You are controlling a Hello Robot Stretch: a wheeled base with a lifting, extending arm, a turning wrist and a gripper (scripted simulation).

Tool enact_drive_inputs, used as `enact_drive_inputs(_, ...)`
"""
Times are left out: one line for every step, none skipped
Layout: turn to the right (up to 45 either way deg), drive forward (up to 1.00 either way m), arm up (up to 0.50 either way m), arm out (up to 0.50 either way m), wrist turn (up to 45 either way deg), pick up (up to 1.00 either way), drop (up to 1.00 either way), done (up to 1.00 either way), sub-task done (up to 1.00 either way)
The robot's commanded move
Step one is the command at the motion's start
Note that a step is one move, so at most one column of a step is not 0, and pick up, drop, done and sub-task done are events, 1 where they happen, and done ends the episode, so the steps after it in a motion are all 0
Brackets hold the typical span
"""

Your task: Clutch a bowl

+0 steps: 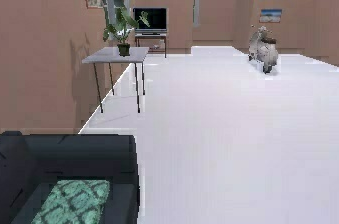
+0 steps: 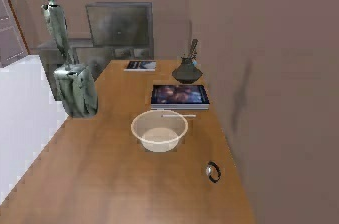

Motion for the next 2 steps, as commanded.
enact_drive_inputs(0.0,0.0,0.5,0.0,0.0,0.0,0.0,0.0,0.0)
enact_drive_inputs(0.0,0.0,0.38,0.0,0.0,0.0,0.0,0.0,0.0)
